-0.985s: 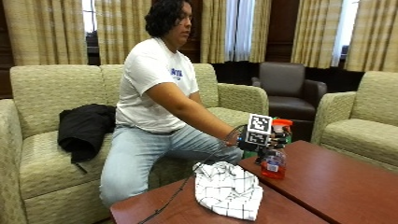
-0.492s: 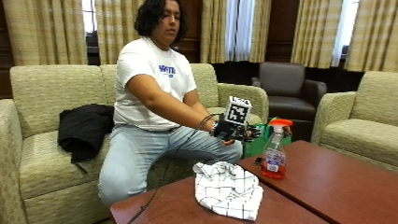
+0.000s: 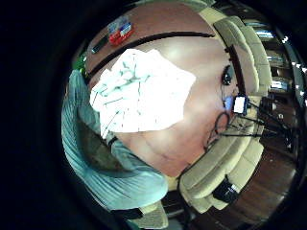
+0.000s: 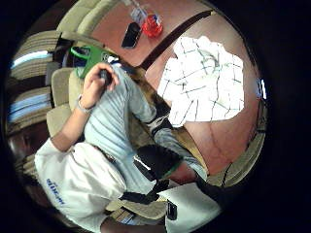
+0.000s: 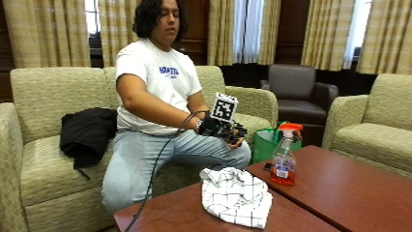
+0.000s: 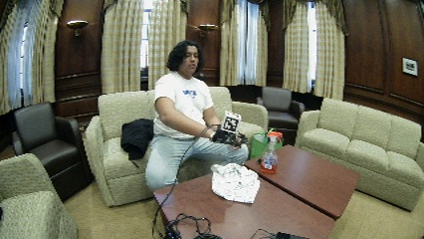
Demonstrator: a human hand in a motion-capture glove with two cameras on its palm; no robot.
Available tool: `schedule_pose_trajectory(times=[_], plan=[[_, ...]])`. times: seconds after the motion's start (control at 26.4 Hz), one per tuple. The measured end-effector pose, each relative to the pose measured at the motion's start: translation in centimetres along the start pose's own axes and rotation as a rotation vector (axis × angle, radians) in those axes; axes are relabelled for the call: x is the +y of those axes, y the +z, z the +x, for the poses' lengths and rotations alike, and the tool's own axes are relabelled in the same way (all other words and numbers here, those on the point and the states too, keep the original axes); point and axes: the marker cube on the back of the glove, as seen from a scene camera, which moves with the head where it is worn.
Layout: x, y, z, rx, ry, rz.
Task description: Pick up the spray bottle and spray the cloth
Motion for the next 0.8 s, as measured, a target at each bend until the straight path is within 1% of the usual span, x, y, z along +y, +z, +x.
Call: schedule_pose_trajectory(times=[0.19, 0.34, 0.45, 0.57, 0.68, 0.8], plan=[[3.9, -0.1, -0.1, 0.031, -0.023, 0.007], [6.8, -0.2, -0.8, -0.063, -0.068, 0.020], [8.6, 0.1, -0.5, -0.077, -0.039, 0.029], [9.9, 0.7, 0.3, -0.025, -0.011, 0.037], [11.0, 1.6, 1.5, 0.081, -0.059, 0.033], [11.2, 1.8, 1.3, 0.047, -0.029, 0.025]])
